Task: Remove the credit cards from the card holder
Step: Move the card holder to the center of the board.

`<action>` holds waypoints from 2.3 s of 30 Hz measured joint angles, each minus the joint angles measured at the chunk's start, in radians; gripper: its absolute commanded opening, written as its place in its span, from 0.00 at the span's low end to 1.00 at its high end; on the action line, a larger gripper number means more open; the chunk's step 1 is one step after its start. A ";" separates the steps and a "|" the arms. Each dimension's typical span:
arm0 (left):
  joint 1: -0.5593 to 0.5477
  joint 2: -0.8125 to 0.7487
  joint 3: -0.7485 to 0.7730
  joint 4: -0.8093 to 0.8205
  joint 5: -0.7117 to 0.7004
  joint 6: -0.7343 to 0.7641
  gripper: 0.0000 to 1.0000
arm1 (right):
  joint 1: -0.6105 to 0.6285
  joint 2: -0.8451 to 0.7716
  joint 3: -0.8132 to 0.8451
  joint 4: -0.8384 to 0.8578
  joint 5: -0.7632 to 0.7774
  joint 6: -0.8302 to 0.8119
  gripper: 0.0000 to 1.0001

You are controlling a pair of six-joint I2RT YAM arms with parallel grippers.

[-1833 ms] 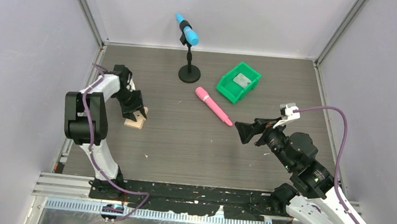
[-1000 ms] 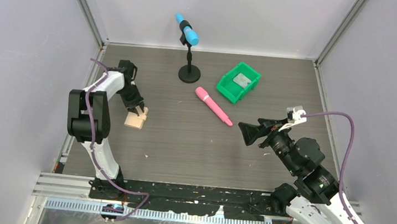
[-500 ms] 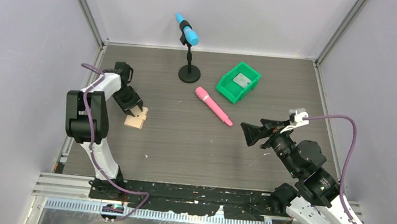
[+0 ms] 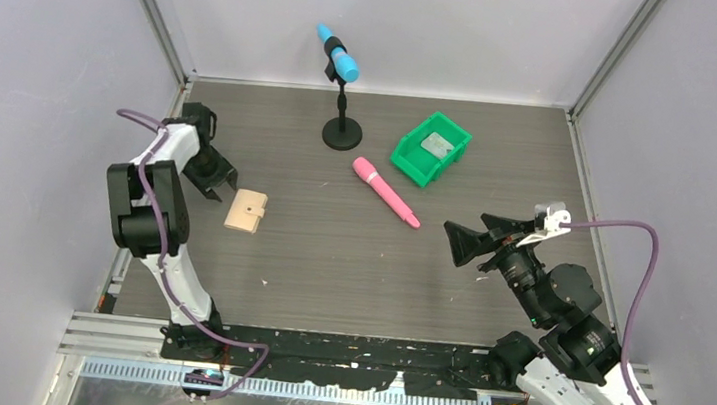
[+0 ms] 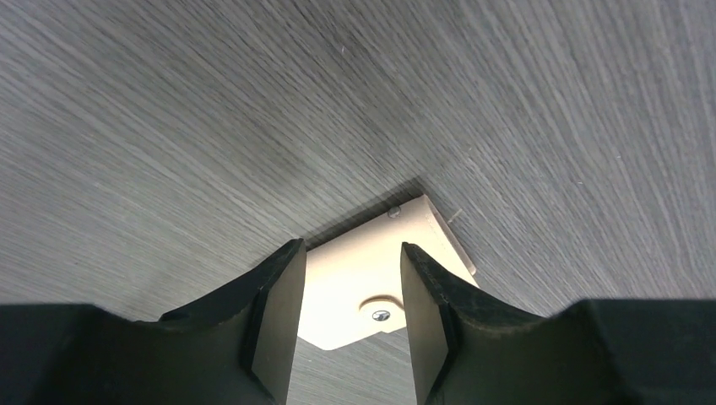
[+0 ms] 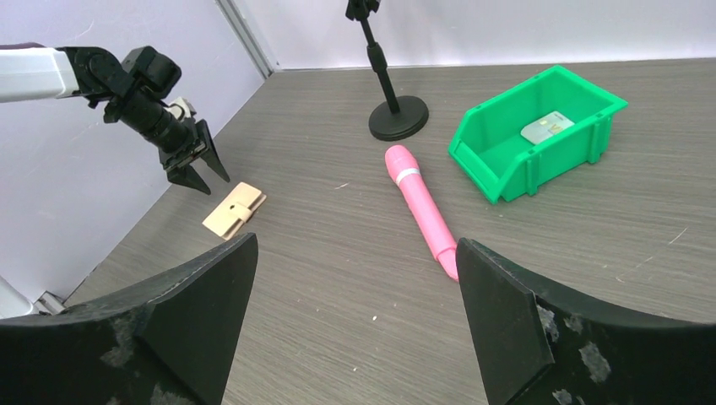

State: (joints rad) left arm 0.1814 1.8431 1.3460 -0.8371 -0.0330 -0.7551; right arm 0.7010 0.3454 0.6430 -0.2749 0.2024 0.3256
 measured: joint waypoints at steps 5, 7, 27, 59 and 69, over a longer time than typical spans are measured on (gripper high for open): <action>-0.001 0.056 0.000 -0.001 0.036 -0.001 0.46 | 0.000 -0.018 0.000 -0.001 0.007 -0.014 0.95; 0.000 0.076 0.000 0.002 0.051 -0.003 0.46 | 0.000 -0.031 0.000 -0.003 0.010 -0.018 0.95; 0.007 0.014 -0.114 0.070 0.209 -0.047 0.40 | 0.000 -0.088 -0.004 -0.011 0.051 -0.031 0.95; -0.532 -0.318 -0.557 0.291 0.284 -0.088 0.42 | 0.000 0.103 -0.006 -0.254 0.058 0.170 0.74; -0.597 -0.480 -0.666 0.280 0.316 -0.043 0.56 | 0.000 0.390 -0.006 -0.317 -0.003 0.310 0.49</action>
State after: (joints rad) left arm -0.4156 1.3632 0.6804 -0.5568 0.2832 -0.7986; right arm 0.7013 0.7353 0.6373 -0.5915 0.1989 0.6357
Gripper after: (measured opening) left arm 0.533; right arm 0.551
